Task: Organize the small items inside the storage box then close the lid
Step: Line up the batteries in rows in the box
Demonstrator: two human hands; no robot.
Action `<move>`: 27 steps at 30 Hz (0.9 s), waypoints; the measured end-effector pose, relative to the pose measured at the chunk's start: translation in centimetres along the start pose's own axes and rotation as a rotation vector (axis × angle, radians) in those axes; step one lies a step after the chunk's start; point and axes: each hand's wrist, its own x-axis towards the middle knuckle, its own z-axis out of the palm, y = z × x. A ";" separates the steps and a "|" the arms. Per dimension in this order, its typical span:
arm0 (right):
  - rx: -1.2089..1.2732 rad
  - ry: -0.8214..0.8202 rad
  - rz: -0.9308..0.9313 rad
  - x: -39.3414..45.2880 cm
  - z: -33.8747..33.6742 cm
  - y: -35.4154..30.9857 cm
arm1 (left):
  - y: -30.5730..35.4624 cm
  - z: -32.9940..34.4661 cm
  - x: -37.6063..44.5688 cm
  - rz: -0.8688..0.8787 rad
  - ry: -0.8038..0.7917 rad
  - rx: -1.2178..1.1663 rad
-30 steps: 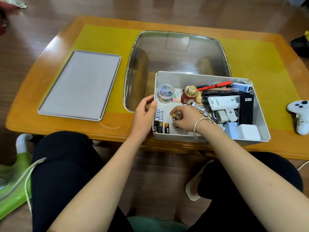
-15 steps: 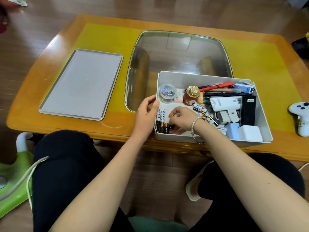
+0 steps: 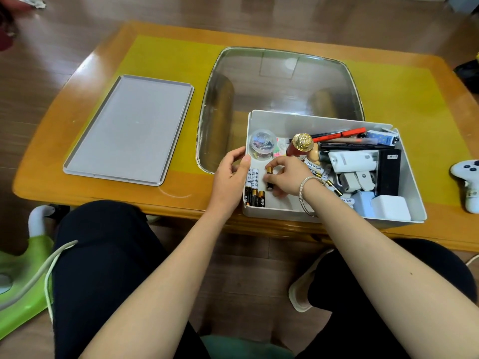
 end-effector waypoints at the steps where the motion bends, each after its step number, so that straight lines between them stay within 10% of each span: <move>1: -0.018 -0.001 -0.003 0.0 0.0 0.0 | 0.0 0.0 0.0 0.002 0.001 -0.001; 27: -0.198 -0.375 -0.013 -1.8 -2.2 0.0 | -0.2 0.0 0.0 0.015 -0.009 0.020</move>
